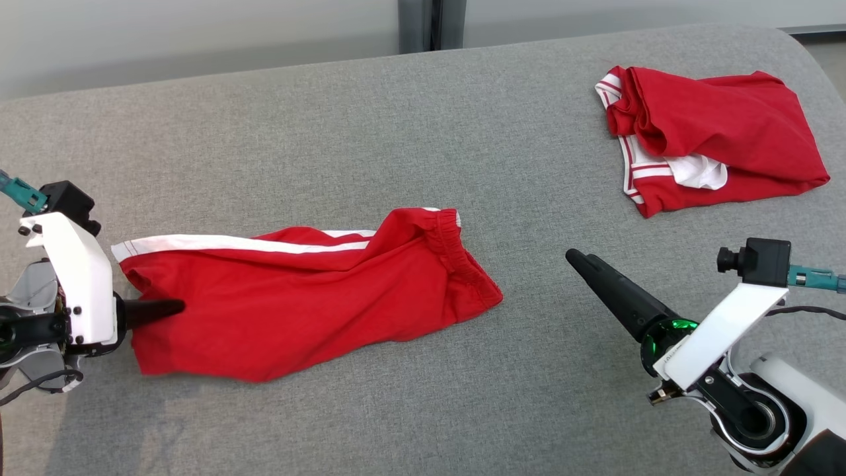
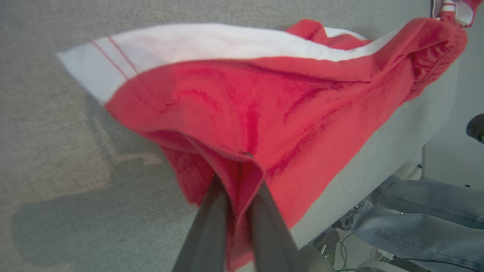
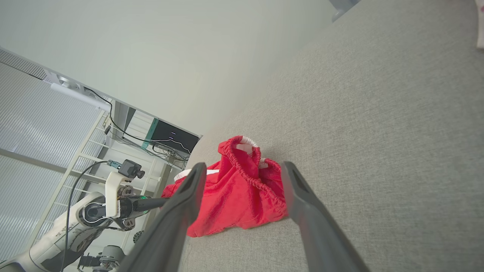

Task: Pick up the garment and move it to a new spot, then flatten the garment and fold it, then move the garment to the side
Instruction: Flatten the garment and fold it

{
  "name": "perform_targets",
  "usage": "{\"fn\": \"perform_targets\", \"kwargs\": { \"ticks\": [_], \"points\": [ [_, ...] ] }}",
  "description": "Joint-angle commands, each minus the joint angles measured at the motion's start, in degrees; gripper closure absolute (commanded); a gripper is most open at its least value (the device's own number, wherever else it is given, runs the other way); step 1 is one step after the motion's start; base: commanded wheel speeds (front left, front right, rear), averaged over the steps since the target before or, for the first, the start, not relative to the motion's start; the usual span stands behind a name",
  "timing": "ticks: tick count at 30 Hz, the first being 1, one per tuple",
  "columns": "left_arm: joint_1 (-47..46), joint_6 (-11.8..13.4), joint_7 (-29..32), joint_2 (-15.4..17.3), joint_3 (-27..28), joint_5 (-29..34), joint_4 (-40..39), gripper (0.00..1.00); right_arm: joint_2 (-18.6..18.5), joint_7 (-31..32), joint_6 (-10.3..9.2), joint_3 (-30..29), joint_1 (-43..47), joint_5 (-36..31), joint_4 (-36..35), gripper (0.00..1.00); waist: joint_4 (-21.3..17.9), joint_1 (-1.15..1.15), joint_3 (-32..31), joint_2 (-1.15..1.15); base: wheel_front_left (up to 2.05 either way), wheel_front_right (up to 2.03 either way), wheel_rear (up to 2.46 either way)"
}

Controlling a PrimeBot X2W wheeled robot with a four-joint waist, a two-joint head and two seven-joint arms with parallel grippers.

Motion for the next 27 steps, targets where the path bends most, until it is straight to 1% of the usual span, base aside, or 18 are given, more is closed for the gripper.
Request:
{"fn": "perform_targets", "kwargs": {
  "ticks": [1, 9, 14, 17, 21, 23, 25, 27],
  "points": [
    [0.3, -0.2, 0.4, 0.2, -0.2, 0.1, 0.1, 0.0, -0.3, 0.1, 0.06, -0.1, 0.8, 0.3, 0.1, 0.0, 0.1, 0.0, -0.1, 0.0, 0.0, 0.0, 0.0],
    [-0.4, -0.4, -1.5, 0.6, 0.4, 1.9, -0.5, 0.0, -0.9, -0.1, 0.05, -0.1, 1.1, 0.1, 0.3, 0.0, 1.1, 0.0, -1.9, 0.0, 0.0, 0.0, 0.0],
    [-1.7, -0.6, -6.6, 2.1, 2.1, 4.7, -3.2, 0.0, -1.6, -0.6, 0.06, -0.2, 1.6, -0.7, 0.5, 0.0, 2.1, 0.0, -3.3, 0.0, 0.0, 0.0, 0.0],
    [-2.3, -0.5, -12.6, 3.9, 3.4, 8.4, -6.5, 0.0, -2.1, -1.3, 0.05, -0.4, 1.8, -1.2, 0.2, 0.0, 2.8, 0.0, -3.7, 0.0, 0.0, 0.0, 0.0],
    [-0.2, -0.3, -22.8, 6.2, 5.0, 13.3, -10.7, 0.0, -3.2, -2.5, 0.05, -0.5, 2.8, -2.0, 0.5, 0.0, 4.2, 0.0, -4.1, 0.0, 0.0, 0.0, 0.0],
    [1.4, 0.7, -27.7, 7.0, 5.9, 14.9, -12.6, 0.0, -3.6, -4.0, 0.06, -1.0, 2.9, -3.3, 0.5, 0.0, 5.1, 0.0, -4.4, 0.0, 0.0, 0.0, 0.0],
    [2.9, 2.1, -32.5, 7.9, 6.8, 16.0, -14.1, 0.0, -4.7, -5.5, 0.05, -1.0, 3.2, -5.9, 1.8, 0.0, 5.9, 0.0, -4.7, 0.0, 0.0, 0.0, 0.0],
    [4.6, 4.2, -37.4, 8.4, 7.7, 17.6, -15.7, 0.0, -4.4, -7.2, 0.06, -1.9, 3.1, -8.0, 2.8, 0.0, 6.5, 0.0, -5.2, 0.0, 0.0, 0.0, 0.0]
  ]
}}
